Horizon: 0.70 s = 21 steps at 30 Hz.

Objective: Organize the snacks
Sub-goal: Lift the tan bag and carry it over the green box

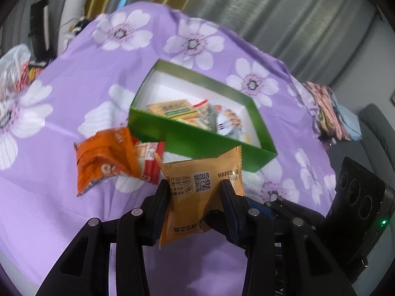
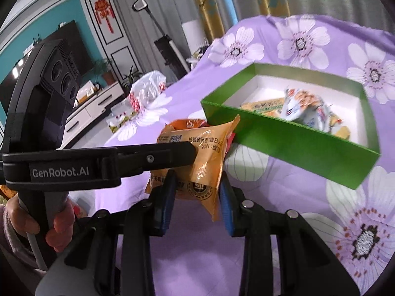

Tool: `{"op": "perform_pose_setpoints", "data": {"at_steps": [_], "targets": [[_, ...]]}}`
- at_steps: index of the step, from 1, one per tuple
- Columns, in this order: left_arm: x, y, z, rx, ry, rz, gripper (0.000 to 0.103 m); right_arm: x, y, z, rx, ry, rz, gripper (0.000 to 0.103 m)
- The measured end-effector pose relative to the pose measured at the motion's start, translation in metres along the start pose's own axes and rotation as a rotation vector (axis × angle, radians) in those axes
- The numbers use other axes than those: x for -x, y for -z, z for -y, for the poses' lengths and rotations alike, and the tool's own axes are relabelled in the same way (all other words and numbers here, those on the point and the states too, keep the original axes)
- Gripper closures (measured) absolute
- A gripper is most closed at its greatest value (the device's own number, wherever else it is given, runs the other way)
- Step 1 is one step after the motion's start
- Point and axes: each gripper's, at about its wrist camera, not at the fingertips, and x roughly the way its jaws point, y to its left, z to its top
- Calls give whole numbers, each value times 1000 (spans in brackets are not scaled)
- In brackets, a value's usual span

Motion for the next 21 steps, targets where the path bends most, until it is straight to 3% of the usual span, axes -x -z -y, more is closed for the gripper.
{"op": "perform_pose_setpoints", "data": {"at_steps": [11,21], "targets": [[16,-16,34,-111,14,43,61,37,-8,0,10,42,94,69],[12,-38,48,-143,75,58,61,55,-23,8,-1,100,131,69]]}}
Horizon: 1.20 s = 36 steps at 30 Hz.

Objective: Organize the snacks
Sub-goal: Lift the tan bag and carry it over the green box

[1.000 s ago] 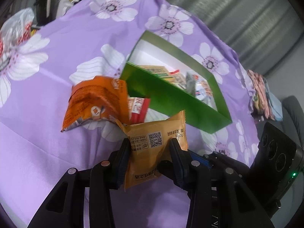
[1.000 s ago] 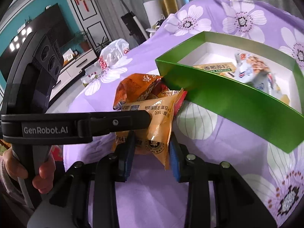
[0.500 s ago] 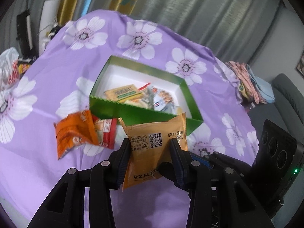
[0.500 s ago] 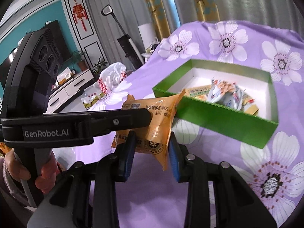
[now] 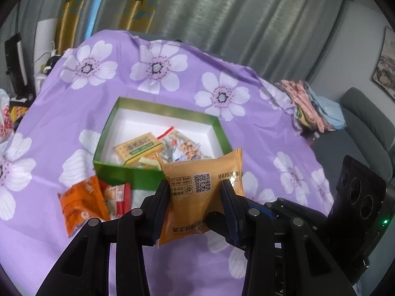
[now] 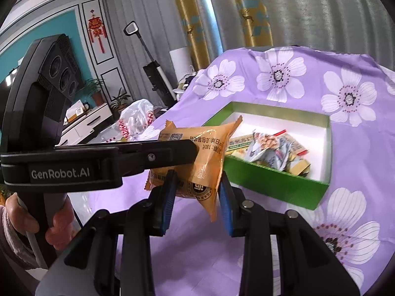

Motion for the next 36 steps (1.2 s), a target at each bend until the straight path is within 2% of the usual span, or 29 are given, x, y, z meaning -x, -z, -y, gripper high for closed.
{"op": "perform_pose_setpoints", "data": {"at_steps": [15,36], "targets": [[-26,-41,2,-21,71,2,61,-7,-35,23,-18,91,16,69],[-75,-70,-14,6,62,-52,61,-42,-54,56,-46,101,-12,69]]}}
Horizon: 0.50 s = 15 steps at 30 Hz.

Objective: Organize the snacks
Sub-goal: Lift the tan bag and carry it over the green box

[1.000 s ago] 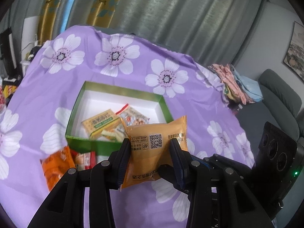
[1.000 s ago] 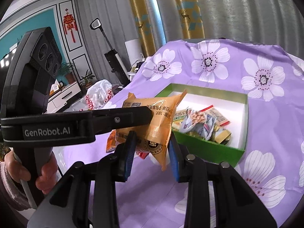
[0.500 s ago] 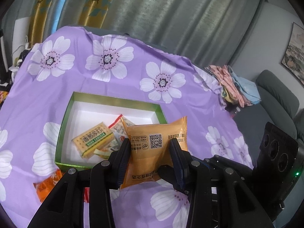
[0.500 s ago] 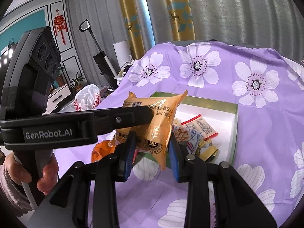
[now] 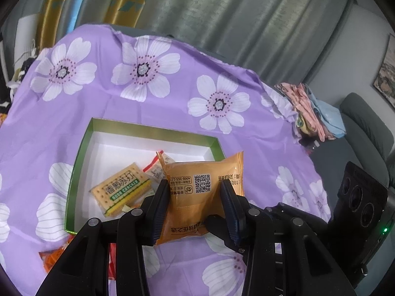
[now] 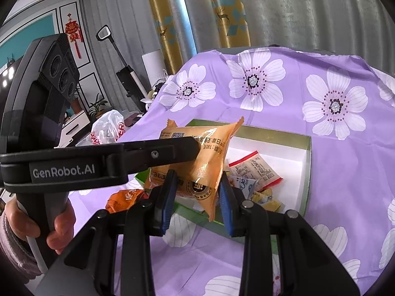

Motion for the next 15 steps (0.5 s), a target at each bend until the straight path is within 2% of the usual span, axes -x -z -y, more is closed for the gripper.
{"op": "perform_pose_setpoints", "data": {"at_steps": [15], "targets": [[-49,-6,-27,59,-22,-85,61,-45,0,30,-46,-9,-69,69]]}}
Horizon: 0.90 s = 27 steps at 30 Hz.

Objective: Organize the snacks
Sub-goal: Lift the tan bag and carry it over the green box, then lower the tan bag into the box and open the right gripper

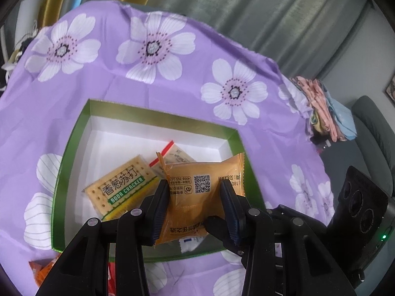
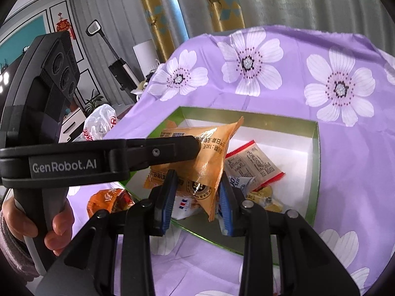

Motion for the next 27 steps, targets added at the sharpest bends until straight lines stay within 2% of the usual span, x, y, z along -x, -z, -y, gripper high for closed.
{"op": "perform_pose_setpoints", "data": {"at_steps": [17,18,19,21,27], "targets": [[-20,-4,-4,11,-68,-33,61,-21,-2,8,2,48,-46,63],[-20,-4,-4,9,-71,-34,54,-20,-2,7,5,56,-44,58],[-19,-4,-3,9,-70,-36,41,-19,-2,7,6,60,-42,55],[-15,-3,-2,7,-73,-22,23,-15,-3,7,9,72,-34,45],[1,-5,1,3,-78,8,22,-6,-4,1,29,96,-28,40]]}}
